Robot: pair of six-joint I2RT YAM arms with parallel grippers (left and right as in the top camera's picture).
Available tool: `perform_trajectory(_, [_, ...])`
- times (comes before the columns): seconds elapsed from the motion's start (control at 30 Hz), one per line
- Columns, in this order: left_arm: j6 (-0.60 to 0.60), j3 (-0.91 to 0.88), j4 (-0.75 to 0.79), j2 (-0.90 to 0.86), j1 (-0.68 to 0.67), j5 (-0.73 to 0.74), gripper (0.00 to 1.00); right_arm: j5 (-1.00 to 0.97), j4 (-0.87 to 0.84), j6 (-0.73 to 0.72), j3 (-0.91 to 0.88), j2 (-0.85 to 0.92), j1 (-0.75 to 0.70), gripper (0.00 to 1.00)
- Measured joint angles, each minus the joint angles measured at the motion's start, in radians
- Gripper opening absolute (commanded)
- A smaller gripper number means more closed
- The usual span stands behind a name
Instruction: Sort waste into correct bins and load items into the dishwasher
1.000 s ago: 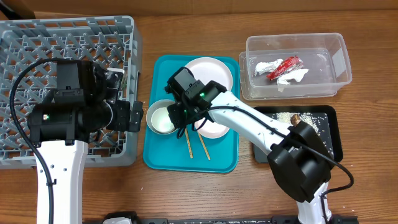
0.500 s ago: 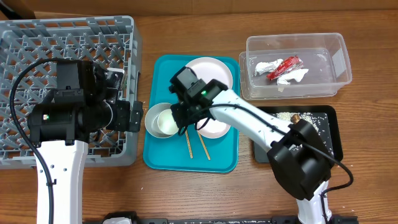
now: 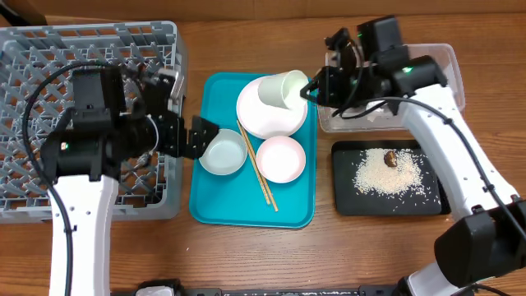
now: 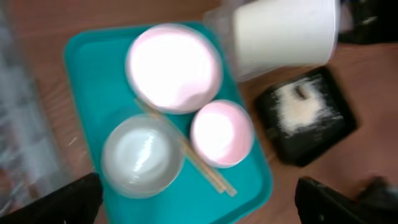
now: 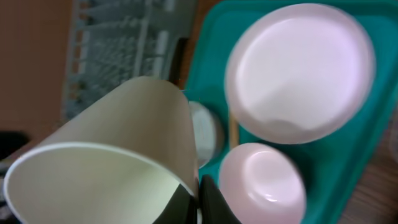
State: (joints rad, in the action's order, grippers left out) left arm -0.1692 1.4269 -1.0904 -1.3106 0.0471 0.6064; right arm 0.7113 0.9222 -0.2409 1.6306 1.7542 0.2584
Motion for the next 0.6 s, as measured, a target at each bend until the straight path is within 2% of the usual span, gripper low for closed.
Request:
perform_trajectory(0.13, [-0.037,0.001,0.068,-0.070,0.000,0.227,1.00,0.287,0.006,0.057,0.000,0.000,-0.037,0.04])
perform_trajectory(0.23, [-0.086,0.001,0.126,-0.127,0.000,0.430,1.00,0.428,0.005,0.071,0.000,0.000,-0.034,0.04])
perform_trajectory(0.37, [-0.129,0.001,0.187,-0.161,0.000,0.604,1.00,0.557,0.002,0.080,0.000,0.000,-0.034,0.04])
perform_trajectory(0.6, [-0.149,0.001,0.308,-0.165,-0.069,0.732,1.00,0.649,0.001,0.084,0.000,0.000,-0.021,0.04])
